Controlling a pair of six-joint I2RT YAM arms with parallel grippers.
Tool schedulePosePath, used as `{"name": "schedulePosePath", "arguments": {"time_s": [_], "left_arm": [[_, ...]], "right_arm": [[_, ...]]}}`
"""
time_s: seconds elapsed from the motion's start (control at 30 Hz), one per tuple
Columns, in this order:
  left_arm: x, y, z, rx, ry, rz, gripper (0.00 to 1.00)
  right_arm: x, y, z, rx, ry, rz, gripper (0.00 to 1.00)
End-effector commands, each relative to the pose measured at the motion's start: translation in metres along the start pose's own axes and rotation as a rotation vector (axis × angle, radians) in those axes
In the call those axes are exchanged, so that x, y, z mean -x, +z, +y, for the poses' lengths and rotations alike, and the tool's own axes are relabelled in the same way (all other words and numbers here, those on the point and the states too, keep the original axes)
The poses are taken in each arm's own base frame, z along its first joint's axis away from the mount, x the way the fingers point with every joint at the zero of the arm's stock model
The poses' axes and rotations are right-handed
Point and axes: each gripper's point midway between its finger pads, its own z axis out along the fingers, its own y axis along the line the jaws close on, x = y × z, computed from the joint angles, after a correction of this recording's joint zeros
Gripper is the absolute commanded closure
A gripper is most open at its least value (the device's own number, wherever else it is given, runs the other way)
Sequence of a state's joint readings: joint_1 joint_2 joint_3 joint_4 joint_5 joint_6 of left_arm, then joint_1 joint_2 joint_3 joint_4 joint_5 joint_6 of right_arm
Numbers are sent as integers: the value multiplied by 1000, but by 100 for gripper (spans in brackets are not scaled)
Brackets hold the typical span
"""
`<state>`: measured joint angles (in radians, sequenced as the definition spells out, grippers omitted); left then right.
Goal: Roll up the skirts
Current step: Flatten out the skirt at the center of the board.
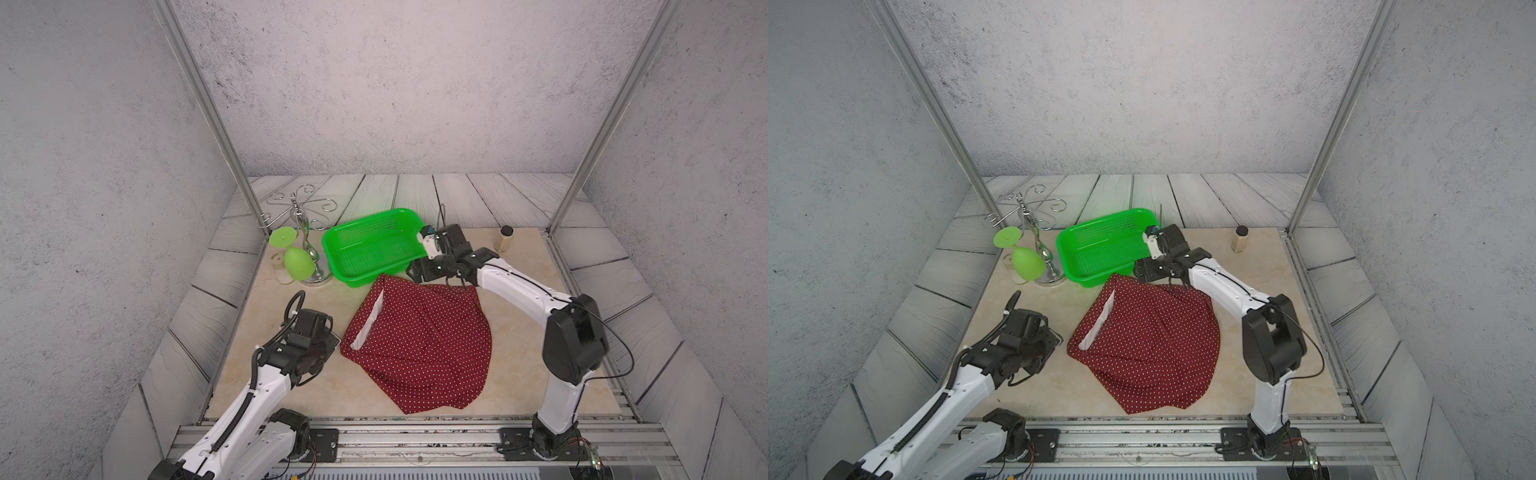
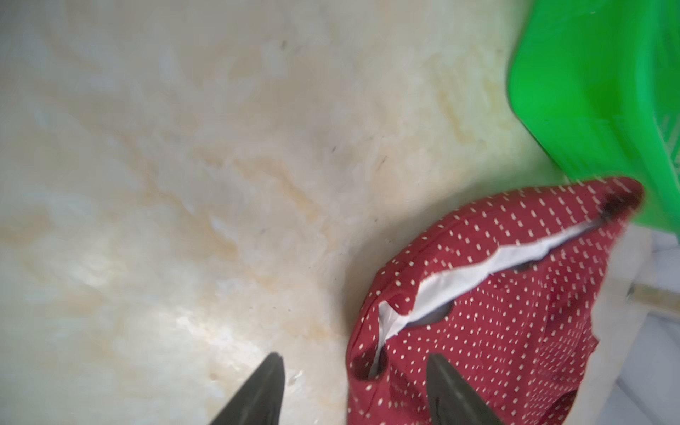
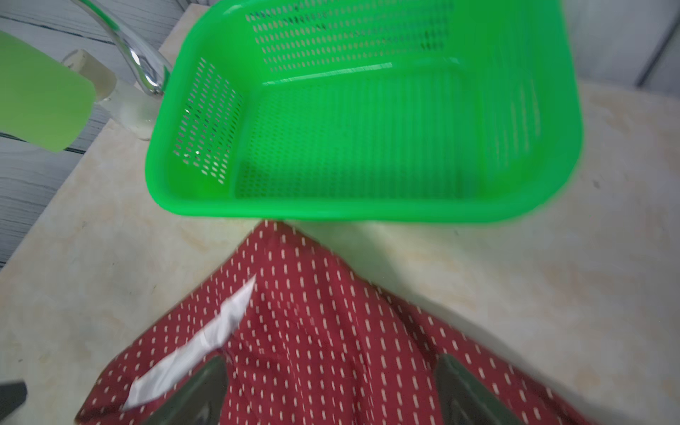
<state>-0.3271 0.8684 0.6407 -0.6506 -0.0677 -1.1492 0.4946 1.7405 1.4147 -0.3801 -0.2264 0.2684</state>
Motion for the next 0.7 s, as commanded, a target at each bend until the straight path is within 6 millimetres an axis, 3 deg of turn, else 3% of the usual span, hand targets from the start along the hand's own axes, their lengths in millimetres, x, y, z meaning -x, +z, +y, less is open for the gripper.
{"name": "schedulePosePath", "arguments": {"time_s": [0.0, 0.03, 0.1, 0.17, 0.27, 0.37, 0.5, 0.67], "left_arm": [[45, -35, -20, 18, 285, -176, 32], [40, -37, -46, -91, 380, -148, 30], [5, -43, -113, -444, 572, -24, 32], [-21, -29, -141, -559, 599, 127, 38], [-43, 21, -148, -419, 686, 363, 45], [-33, 66, -161, -259, 823, 304, 44], [-28, 100, -196, -237, 912, 192, 43], [-27, 137, -206, -125, 959, 125, 43]], "right_arm": [[-20, -50, -41, 72, 269, -68, 10], [-29, -59, -52, 62, 325, -73, 10], [-70, -66, -87, 24, 526, -58, 12], [-103, -63, -115, 16, 693, -73, 21], [-132, -39, -143, -16, 742, -2, 29], [-128, -20, -158, -54, 657, 127, 34], [-114, -18, -176, -125, 602, 144, 34], [-115, -9, -178, -114, 622, 146, 34]]}}
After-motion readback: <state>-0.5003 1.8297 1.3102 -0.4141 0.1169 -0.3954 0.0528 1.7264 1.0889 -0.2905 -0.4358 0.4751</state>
